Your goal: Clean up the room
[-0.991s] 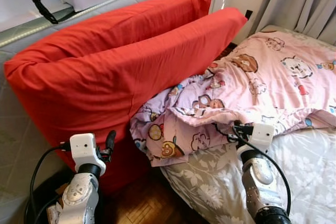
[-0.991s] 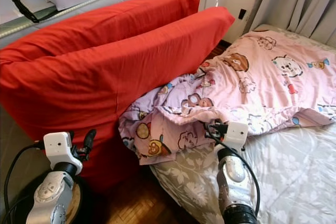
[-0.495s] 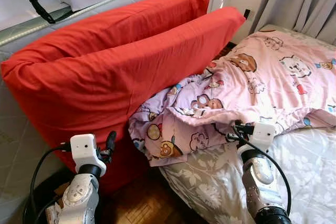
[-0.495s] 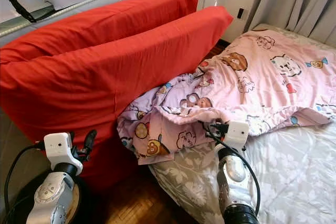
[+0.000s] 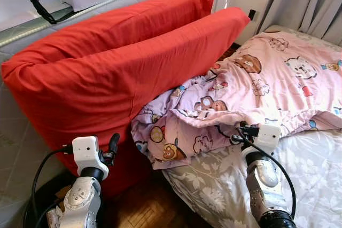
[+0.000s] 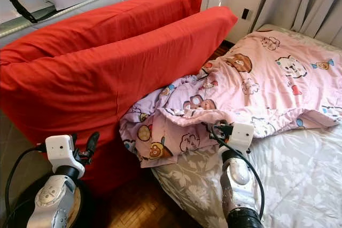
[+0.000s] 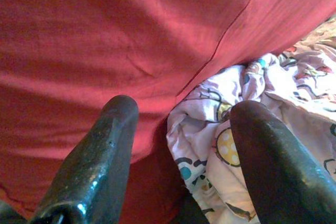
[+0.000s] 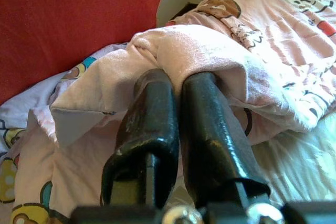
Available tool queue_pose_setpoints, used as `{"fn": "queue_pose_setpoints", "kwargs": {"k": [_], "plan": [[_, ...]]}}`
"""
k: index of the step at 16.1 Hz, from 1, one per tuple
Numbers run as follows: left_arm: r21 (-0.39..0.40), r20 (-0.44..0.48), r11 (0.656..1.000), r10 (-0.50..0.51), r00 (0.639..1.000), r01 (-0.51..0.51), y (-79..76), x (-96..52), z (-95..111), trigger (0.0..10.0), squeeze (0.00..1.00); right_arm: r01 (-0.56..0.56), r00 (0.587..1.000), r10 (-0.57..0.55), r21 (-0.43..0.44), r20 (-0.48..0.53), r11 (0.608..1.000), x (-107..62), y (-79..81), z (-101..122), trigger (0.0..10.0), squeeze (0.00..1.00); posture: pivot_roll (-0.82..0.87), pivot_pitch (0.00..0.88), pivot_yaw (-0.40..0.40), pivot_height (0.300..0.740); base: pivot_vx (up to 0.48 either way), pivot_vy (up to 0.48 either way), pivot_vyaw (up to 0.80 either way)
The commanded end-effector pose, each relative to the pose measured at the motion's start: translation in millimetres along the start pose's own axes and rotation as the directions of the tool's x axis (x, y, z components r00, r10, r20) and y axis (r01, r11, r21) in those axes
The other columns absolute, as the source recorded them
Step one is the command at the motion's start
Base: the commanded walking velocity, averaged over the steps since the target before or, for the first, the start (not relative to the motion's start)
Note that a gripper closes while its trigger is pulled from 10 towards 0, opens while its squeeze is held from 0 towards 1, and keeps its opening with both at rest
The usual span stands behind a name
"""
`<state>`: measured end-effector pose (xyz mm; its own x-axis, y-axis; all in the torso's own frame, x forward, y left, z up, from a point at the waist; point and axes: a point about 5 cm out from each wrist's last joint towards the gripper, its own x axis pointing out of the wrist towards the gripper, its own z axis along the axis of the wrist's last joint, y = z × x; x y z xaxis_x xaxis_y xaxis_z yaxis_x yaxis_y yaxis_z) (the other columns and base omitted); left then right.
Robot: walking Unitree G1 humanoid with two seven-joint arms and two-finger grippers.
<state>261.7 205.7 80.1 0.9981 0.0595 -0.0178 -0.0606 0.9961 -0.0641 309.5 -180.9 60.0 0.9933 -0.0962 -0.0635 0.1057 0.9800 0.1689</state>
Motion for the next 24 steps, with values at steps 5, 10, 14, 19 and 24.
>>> {"fn": "queue_pose_setpoints", "kwargs": {"k": [5,10,14,19,24], "plan": [[-0.003,0.011,1.0,-0.005,1.0,0.005,-1.2,-1.8,2.3,10.0,0.0,0.015,1.0,-0.015,0.001,0.012,1.0,-1.3,-2.4,2.6,10.0,0.0,0.12,0.106,-0.025,0.74,0.0,0.0,0.0],[0.0,0.014,1.0,-0.005,1.0,0.005,-1.5,-0.7,3.1,10.0,0.0,0.018,1.0,-0.018,0.005,0.005,1.0,-1.9,-1.7,1.0,10.0,0.0,0.12,0.118,-0.024,0.74,-0.286,0.0,0.0],[0.002,0.015,1.0,-0.005,1.0,0.005,-1.0,-0.1,4.0,10.0,0.0,0.025,1.0,-0.025,0.005,0.006,1.0,-2.2,-1.5,0.8,10.0,0.0,0.12,0.128,-0.022,0.74,-0.282,0.0,0.0],[0.003,0.014,1.0,-0.006,1.0,0.006,-1.5,-0.2,4.5,10.0,0.0,0.051,0.999,-0.051,0.003,0.015,0.999,-2.3,-4.2,2.5,10.0,0.0,0.12,0.133,-0.021,0.74,-0.272,0.0,0.0],[0.005,0.014,1.0,-0.008,1.0,0.008,-1.8,-0.2,4.8,10.0,0.0,0.103,0.994,-0.103,-0.008,0.028,0.995,-1.5,-13.5,6.0,10.0,0.0,0.12,0.135,-0.019,0.74,-0.266,0.0,0.0]]}}
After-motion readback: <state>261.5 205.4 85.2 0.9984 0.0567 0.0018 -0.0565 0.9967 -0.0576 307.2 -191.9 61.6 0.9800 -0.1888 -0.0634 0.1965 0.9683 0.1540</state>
